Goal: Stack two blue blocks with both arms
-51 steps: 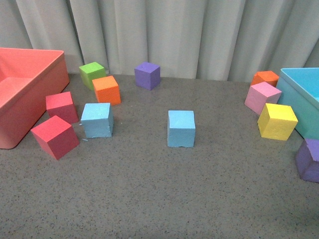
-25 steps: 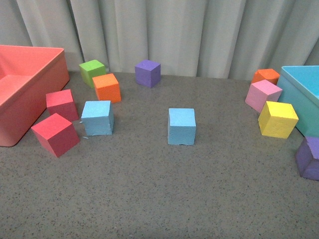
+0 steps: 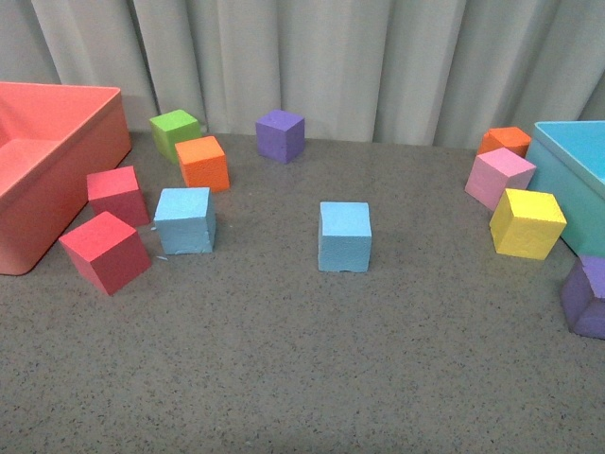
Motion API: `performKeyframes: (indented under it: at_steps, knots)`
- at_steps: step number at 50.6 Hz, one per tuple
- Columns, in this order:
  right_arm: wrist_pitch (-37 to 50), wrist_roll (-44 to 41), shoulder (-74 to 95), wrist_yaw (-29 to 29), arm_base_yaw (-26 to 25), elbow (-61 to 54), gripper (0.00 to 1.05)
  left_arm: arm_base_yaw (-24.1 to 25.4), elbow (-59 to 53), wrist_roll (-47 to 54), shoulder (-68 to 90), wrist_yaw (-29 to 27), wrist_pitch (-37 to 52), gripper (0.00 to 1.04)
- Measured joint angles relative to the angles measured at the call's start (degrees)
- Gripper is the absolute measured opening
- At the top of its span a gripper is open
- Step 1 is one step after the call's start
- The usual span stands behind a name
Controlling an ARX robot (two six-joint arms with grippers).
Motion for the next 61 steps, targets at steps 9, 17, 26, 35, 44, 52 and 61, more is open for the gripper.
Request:
performKeyframes:
  at_steps: [9, 17, 26, 35, 44, 52, 61]
  knots:
    - [-5.1, 0.0, -5.3, 0.0, 0.0, 0.0, 0.01, 0.0, 0.0, 0.0, 0.0, 0.0, 0.0, 0.98]
    - [-8.0, 0.0, -8.2, 0.0, 0.0, 0.0, 0.01, 0.0, 0.0, 0.0, 0.0, 0.0, 0.0, 0.98]
    - [-11.2, 0.0, -11.3, 0.0, 0.0, 0.0, 0.01, 0.0, 0.0, 0.0, 0.0, 0.0, 0.0, 0.98]
    - [-21.1, 0.0, -21.0, -0.2, 0.0, 0.0, 0.01, 0.0, 0.0, 0.0, 0.0, 0.0, 0.0, 0.98]
    - [-21.4, 0.0, -21.2, -0.2, 0.0, 0.0, 0.34, 0.0, 0.0, 0.0, 0.0, 0.0, 0.0, 0.98]
    - [-21.4, 0.0, -21.2, -0.2, 0.0, 0.0, 0.69, -0.3, 0.2, -0.2, 0.4, -1.0, -0.6, 0.98]
    - [-21.4, 0.0, -21.2, -0.2, 0.0, 0.0, 0.97, -6.5, 6.9, -5.3, 24.6, -12.4, -4.7, 0.98]
